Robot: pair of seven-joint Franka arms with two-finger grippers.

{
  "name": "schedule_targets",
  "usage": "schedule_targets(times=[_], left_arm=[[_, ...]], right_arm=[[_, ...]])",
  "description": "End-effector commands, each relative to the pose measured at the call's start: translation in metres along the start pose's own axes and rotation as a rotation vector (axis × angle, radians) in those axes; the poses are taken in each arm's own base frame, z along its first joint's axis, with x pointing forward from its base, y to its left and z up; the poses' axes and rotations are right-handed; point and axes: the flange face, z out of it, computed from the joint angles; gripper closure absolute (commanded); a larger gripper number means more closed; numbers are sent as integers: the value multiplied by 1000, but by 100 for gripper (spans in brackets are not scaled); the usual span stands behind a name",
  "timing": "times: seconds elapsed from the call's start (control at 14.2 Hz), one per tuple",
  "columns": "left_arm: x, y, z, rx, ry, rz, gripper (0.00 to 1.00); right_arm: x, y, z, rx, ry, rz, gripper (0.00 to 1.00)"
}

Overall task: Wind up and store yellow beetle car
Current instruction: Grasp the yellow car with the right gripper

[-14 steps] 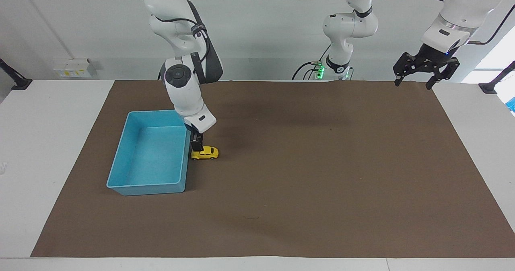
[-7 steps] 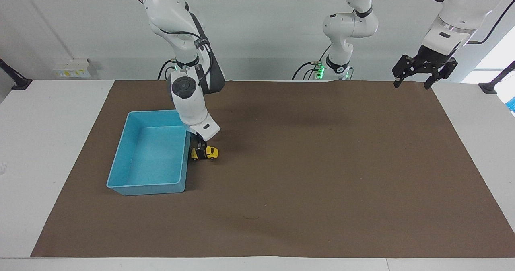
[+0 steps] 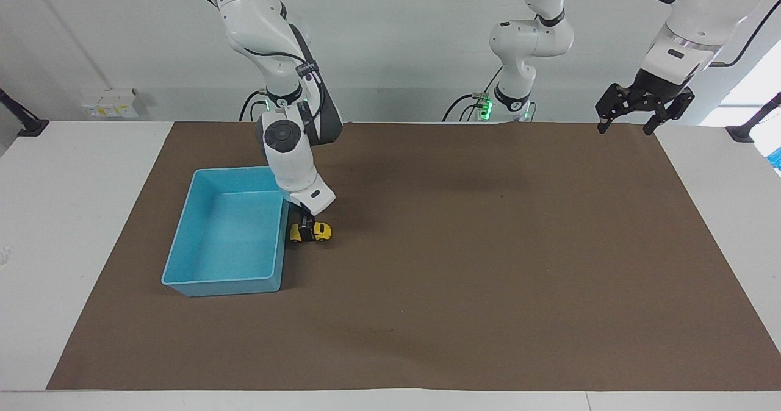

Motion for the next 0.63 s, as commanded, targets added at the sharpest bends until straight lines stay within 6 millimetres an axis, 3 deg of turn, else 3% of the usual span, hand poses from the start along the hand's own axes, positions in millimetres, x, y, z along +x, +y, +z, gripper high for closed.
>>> schedule_targets(times=[0.0,0.07,0.14,0.21,0.28,0.35,0.56], left_arm=[[-4,-3,1,6,-7,-12,0],[-4,-3,1,6,-4,-12,0],[-5,-3,0,6,-4,-12,0],[-4,-3,0,7,-2,-12,0],[-5,-3,-1,7,-2,-12,0],[-4,-3,-1,7,-1,-12,0],[-4,-3,-1,7,-1,-12,0]], right_arm=[[-4,-1,5,-16,-16,-5,14],[-5,0,4,-16,-16,-7,28],[-4,0,5,-7,-17,1,73],[-3,0,4,-10,-17,0,79],[-6,1,4,-7,-18,-1,95],[-6,2,3,-9,-18,-6,100],[2,11,-4,-19,-13,-14,100]])
